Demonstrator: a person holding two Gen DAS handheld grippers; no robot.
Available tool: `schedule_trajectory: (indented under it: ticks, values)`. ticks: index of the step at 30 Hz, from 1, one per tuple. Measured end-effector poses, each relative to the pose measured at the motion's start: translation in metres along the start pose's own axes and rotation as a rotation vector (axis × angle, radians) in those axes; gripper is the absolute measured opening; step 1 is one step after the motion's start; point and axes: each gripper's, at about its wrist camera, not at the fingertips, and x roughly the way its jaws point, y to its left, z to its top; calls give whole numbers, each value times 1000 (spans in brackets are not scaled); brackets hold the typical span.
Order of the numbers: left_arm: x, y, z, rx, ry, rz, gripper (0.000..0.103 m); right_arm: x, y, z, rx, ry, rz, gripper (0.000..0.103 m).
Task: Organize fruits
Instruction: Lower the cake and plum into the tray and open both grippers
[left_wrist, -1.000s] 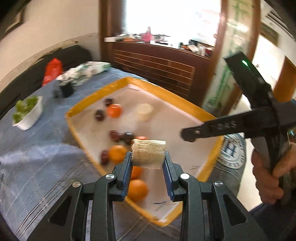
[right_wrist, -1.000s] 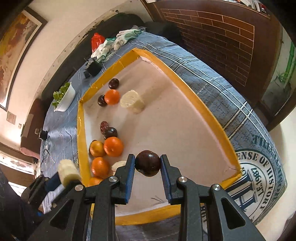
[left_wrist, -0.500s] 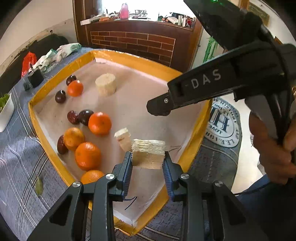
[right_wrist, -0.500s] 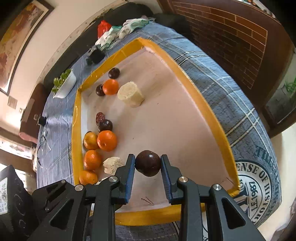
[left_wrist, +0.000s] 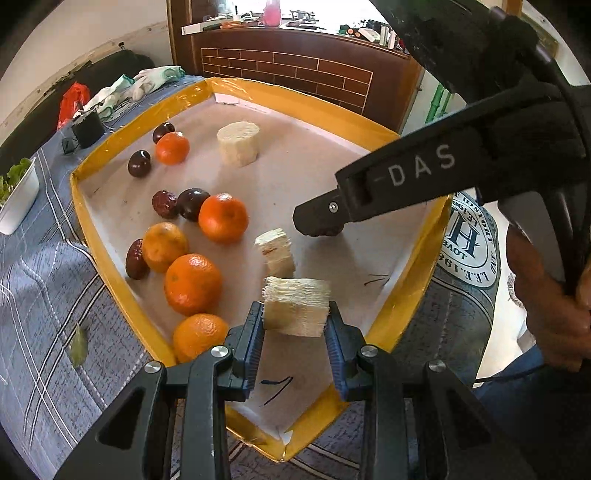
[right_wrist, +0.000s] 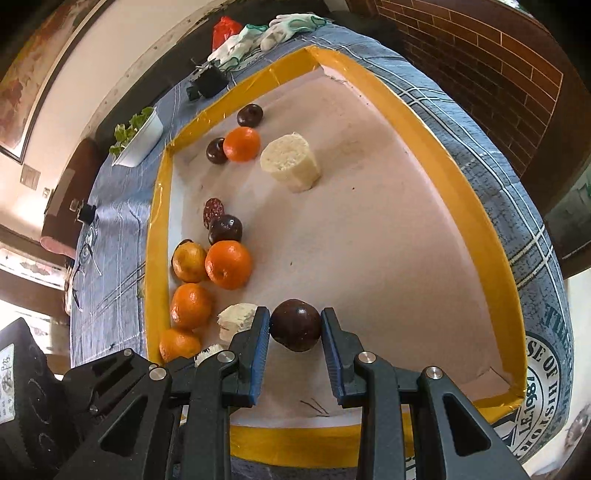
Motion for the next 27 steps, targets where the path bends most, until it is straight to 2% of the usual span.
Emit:
schedule_trajectory:
  ticks: [13,14,20,27]
  values:
    - [-2,-2,-3,0,-13,3,31,-1,4,-1,-20,-3,0,32]
    - [-2,-2,-3,0,-13,4,31,-2,4,-1,-21,-5,0,35]
    - [-5,-6,-4,9,-26,0,40,-8,8,-5,-42,-28,22,39]
    - [-12,-3,-3,-26,-65,20,43,-26,-5,-5,14,-107,9,41]
